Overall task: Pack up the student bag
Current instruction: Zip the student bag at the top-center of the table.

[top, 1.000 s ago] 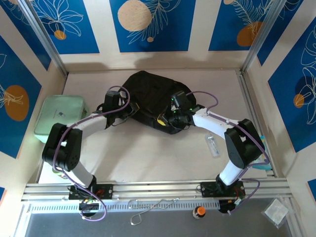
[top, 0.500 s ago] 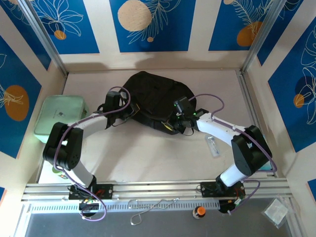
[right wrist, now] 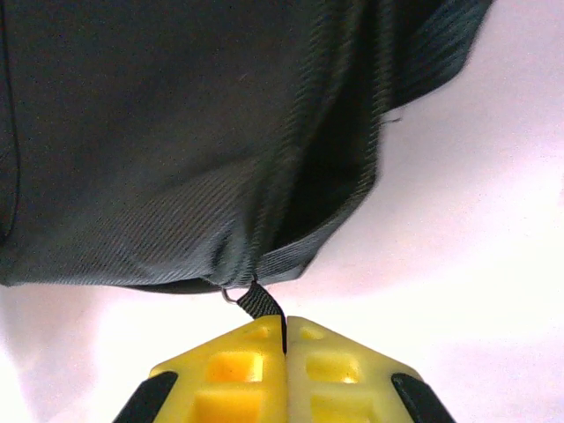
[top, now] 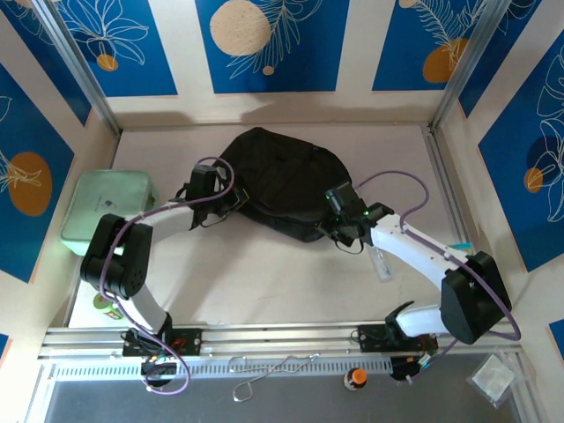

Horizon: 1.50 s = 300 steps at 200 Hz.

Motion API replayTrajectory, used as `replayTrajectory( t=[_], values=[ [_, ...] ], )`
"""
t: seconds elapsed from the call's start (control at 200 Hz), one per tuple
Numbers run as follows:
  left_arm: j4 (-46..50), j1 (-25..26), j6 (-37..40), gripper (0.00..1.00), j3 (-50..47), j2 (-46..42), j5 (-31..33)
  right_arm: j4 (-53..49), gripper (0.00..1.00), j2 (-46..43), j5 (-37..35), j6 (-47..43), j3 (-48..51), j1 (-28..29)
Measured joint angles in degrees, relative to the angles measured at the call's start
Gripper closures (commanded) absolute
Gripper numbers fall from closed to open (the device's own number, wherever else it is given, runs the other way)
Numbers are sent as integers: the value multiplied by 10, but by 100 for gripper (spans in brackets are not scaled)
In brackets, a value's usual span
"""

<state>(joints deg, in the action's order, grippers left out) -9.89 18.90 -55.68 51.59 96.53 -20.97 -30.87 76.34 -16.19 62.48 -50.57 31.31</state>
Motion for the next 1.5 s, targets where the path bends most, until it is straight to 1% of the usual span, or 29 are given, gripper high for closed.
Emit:
replayTrajectory(
  t=[0.205, 0.51, 0.63, 0.76, 0.775, 0.81, 0.83, 0.86, 0.875, 0.91, 1.045, 1.17, 1.33, 1.5],
  values=[
    [-2, -1, 0, 100, -5, 4, 5, -22, 100, -12, -18, -16, 1, -25],
    [2, -3, 8, 100, -1, 18, 4, -33, 100, -9, -14, -73, -8, -74],
    [33, -5, 37, 100, 35, 45, 0, -32, 100, 16, 0, -103, -30, -89],
    [76, -17, 79, 100, 92, 76, 2, -30, 100, 50, 25, -136, -59, -85],
    [81, -19, 84, 97, 99, 79, 3, -30, 100, 55, 29, -140, -63, -83],
    [92, -24, 96, 88, 112, 86, 6, -28, 100, 64, 36, -148, -70, -78],
    [98, -26, 103, 79, 120, 89, 7, -28, 100, 68, 38, -151, -73, -76],
    [108, -31, 115, 63, 130, 94, 11, -26, 100, 75, 45, -157, -79, -69],
    [113, -33, 123, 57, 134, 95, 14, -25, 100, 78, 49, -160, -82, -65],
    [126, -38, 134, 51, 142, 96, 22, -22, 100, 85, 56, -166, -89, -56],
    [154, -54, 157, 43, 150, 90, 53, -13, 100, 122, 79, -187, -129, -24],
    [159, -57, 154, 36, 111, 53, 71, -12, 100, 171, 90, -201, -189, 3],
    [160, -56, 119, 33, 39, -14, 73, -5, 100, 224, 111, -215, -254, 31],
    [139, -48, 62, 27, -36, -76, 76, 2, 100, 270, 135, -220, -295, 56]
  ],
)
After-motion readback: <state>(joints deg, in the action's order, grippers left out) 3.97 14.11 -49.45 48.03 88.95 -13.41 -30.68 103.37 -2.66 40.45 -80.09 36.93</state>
